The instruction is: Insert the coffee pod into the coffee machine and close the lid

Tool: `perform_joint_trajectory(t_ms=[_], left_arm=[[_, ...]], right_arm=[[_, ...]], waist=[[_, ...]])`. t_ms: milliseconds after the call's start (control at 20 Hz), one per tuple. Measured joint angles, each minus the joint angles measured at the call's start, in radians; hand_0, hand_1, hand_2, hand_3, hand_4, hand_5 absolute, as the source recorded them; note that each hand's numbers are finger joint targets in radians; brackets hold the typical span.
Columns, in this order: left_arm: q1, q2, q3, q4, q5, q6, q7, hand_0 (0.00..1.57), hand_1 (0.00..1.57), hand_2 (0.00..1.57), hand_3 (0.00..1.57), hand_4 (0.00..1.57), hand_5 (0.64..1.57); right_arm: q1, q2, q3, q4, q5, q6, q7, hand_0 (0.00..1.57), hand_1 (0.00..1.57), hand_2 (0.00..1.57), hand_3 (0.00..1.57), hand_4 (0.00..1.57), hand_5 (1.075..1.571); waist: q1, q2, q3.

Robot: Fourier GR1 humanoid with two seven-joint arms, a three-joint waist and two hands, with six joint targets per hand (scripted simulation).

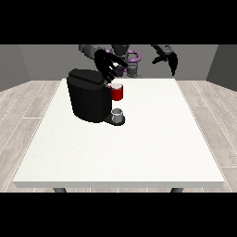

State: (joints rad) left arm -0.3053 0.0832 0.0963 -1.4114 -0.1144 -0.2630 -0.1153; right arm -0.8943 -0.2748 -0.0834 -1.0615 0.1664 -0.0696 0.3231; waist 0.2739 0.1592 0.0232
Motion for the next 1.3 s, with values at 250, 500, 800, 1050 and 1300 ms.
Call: perform_joint_trajectory(t_ms=[250,500,800,1050,1300], left_arm=[[-0.039,0.003,-0.012,-0.003,0.006,-0.019,-0.008,0.0,0.0,0.0,0.0,0.44,1.571],[-0.074,-0.013,-0.032,-0.002,0.006,-0.026,0.001,0.0,0.0,0.0,0.0,0.43,1.571],[-0.122,-0.014,-0.041,-0.005,0.015,-0.042,-0.011,0.0,0.0,0.0,0.0,0.0,1.571],[-0.148,-0.009,-0.04,-0.019,0.032,-0.059,-0.002,0.0,0.0,0.0,0.0,0.33,1.571],[-0.176,-0.006,-0.042,-0.04,0.039,-0.063,0.021,0.0,0.0,0.0,0.0,0.35,1.571]], right_arm=[[-0.014,-0.033,-0.021,-0.057,0.013,-0.014,0.112,0.0,0.0,0.0,0.0,0.09,1.571],[-0.029,-0.07,-0.039,-0.113,0.022,-0.012,0.226,0.0,0.0,0.0,0.0,0.0,1.571],[-0.141,-0.036,0.018,-0.17,0.033,0.004,0.099,0.0,0.0,0.0,0.0,0.0,1.571],[-0.222,-0.012,0.03,-0.118,0.044,-0.001,0.007,0.0,0.0,0.0,0.0,0.0,1.571],[-0.284,0.018,0.016,-0.037,0.036,-0.01,-0.058,0.0,0.0,0.0,0.0,0.13,1.571]], waist=[[0.046,0.029,0.0065],[0.095,0.06,0.0154],[0.204,0.132,-0.0117],[0.239,0.174,-0.0204],[0.247,0.201,-0.0228]])
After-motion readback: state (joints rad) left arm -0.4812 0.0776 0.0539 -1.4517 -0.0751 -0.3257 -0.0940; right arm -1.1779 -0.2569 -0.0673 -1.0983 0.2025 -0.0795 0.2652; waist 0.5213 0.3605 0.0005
